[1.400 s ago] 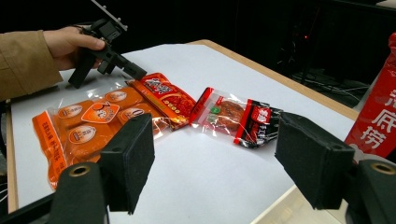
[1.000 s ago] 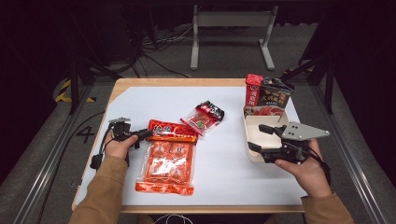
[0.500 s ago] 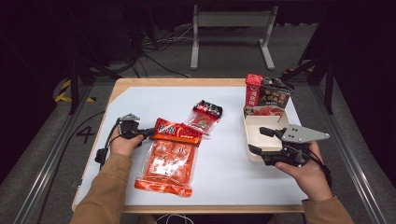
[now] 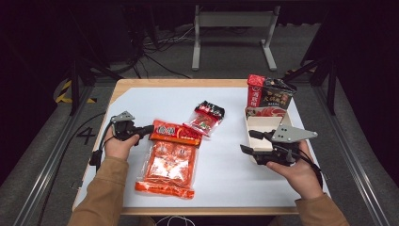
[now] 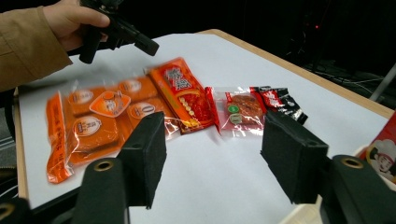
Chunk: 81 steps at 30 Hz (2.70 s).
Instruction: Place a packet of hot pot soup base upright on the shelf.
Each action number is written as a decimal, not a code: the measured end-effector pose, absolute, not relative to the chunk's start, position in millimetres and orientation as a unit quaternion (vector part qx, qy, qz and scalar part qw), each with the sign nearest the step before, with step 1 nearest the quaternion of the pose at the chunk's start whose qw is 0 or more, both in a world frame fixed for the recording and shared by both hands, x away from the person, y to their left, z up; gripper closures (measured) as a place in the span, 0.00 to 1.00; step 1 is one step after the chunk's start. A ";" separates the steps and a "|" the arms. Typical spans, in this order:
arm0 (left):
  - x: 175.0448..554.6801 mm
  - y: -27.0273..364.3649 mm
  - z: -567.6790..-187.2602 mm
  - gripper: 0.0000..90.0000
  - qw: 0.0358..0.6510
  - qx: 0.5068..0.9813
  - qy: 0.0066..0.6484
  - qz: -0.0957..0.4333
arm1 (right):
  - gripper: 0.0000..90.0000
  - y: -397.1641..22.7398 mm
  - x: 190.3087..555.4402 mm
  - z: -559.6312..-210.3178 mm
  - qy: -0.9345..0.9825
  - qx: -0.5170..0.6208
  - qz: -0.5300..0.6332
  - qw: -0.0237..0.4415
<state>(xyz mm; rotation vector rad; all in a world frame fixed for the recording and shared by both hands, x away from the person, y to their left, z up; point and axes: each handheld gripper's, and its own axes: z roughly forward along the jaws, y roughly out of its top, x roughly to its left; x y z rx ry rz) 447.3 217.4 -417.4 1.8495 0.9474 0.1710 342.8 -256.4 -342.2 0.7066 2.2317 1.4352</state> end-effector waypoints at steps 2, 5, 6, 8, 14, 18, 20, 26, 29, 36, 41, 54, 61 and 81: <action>447.2 215.3 -415.5 1.00 0.476 0.777 0.400 0.097 | 0.48 -250.8 346.3 -343.8 0.796 0.253 0.516 0.191; 449.1 214.2 -422.1 1.00 0.472 0.776 0.409 0.092 | 0.47 -238.0 348.6 -346.9 0.800 0.242 0.520 0.174; 449.6 214.5 -423.0 1.00 0.471 0.776 0.411 0.091 | 0.46 -233.3 348.4 -348.3 0.803 0.235 0.520 0.170; 451.3 216.3 -425.0 1.00 0.463 0.777 0.416 0.094 | 0.45 -228.8 348.1 -350.3 0.808 0.229 0.516 0.167; 456.3 219.4 -432.6 0.85 0.441 0.763 0.466 0.075 | 0.43 -227.0 347.3 -353.0 0.810 0.232 0.512 0.166; 463.3 215.5 -440.6 0.61 0.441 0.755 0.480 0.069 | 0.42 -227.1 346.3 -353.1 0.810 0.232 0.513 0.167; 468.9 213.6 -445.8 0.51 0.448 0.749 0.483 0.067 | 0.41 -226.5 346.0 -353.4 0.810 0.230 0.513 0.166; 478.9 209.4 -459.9 0.50 0.455 0.751 0.477 0.032 | 0.40 -226.4 345.8 -353.7 0.811 0.228 0.511 0.170; 480.1 210.0 -460.2 0.57 0.484 0.741 0.464 0.009 | 0.40 -226.0 347.0 -354.2 0.812 0.227 0.510 0.171; 484.6 207.5 -462.4 0.70 0.475 0.747 0.464 -0.009 | 0.40 -221.5 348.8 -355.7 0.816 0.218 0.509 0.166; 485.4 204.3 -462.5 0.83 0.461 0.757 0.464 -0.005 | 0.40 -218.8 350.9 -356.9 0.818 0.214 0.507 0.164; 482.0 193.0 -451.7 1.00 0.437 0.787 0.432 0.047 | 0.40 -215.8 353.1 -357.0 0.821 0.206 0.507 0.163; 466.2 197.3 -426.7 1.00 0.461 0.784 0.410 0.076 | 0.43 -212.0 358.5 -361.1 0.824 0.215 0.500 0.156; 410.7 209.1 -357.2 1.00 0.568 0.743 0.336 0.113 | 0.53 -195.7 371.4 -366.2 0.813 0.245 0.517 0.111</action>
